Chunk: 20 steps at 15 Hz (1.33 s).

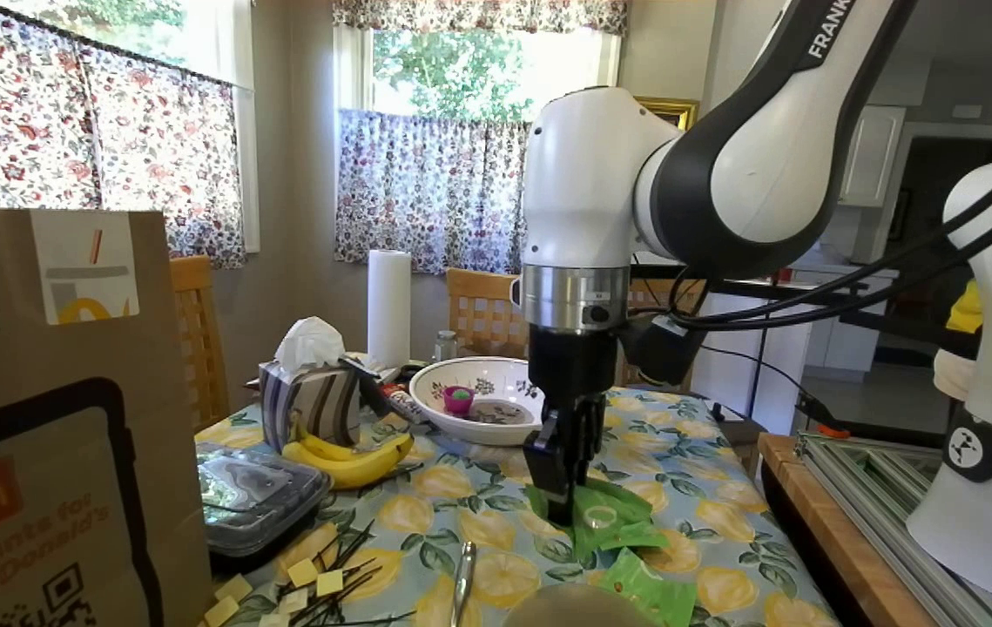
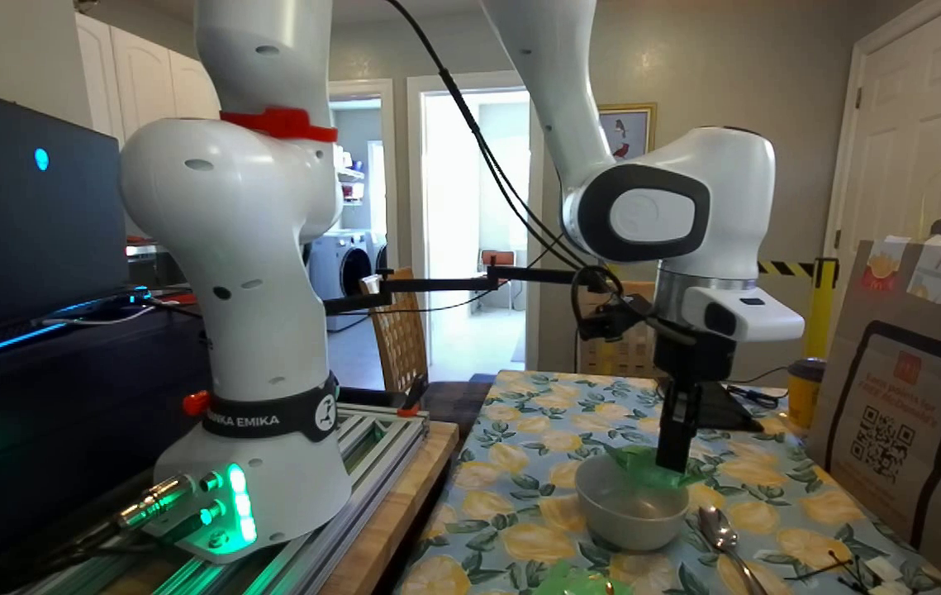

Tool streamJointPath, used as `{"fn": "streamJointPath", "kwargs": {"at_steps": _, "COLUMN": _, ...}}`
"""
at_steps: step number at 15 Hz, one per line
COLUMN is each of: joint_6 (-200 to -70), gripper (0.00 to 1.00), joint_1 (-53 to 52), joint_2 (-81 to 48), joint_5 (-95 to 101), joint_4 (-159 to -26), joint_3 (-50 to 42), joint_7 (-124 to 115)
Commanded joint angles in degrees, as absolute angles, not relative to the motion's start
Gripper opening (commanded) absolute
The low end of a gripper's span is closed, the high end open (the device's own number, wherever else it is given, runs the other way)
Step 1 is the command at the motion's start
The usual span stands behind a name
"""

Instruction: Put the green object inside the bowl

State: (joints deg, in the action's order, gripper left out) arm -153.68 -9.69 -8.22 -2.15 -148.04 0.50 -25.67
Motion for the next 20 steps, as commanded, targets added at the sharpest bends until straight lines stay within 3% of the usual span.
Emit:
{"fn": "streamJointPath", "kwargs": {"at_steps": 1, "joint_6": -152.5, "gripper": 0.06, "joint_1": -9.3, "joint_2": -7.0, "joint_5": -5.6, "joint_4": -148.3, "joint_3": 4.0, "joint_7": -22.6}}
{"fn": "streamJointPath", "kwargs": {"at_steps": 11, "joint_6": -154.1, "gripper": 0.06, "joint_1": -9.8, "joint_2": -12.6, "joint_5": -5.2, "joint_4": -146.2, "joint_3": 6.7, "joint_7": -20.7}}
{"fn": "streamJointPath", "kwargs": {"at_steps": 12, "joint_6": -154.4, "gripper": 0.5, "joint_1": -9.9, "joint_2": -13.3, "joint_5": -5.1, "joint_4": -146.0, "joint_3": 6.6, "joint_7": -20.6}}
{"fn": "streamJointPath", "kwargs": {"at_steps": 13, "joint_6": -154.4, "gripper": 0.51, "joint_1": -9.9, "joint_2": -13.8, "joint_5": -5.4, "joint_4": -145.8, "joint_3": 6.7, "joint_7": -20.4}}
{"fn": "streamJointPath", "kwargs": {"at_steps": 20, "joint_6": -152.0, "gripper": 0.99, "joint_1": -9.3, "joint_2": -12.0, "joint_5": -8.1, "joint_4": -147.0, "joint_3": 8.2, "joint_7": -18.3}}
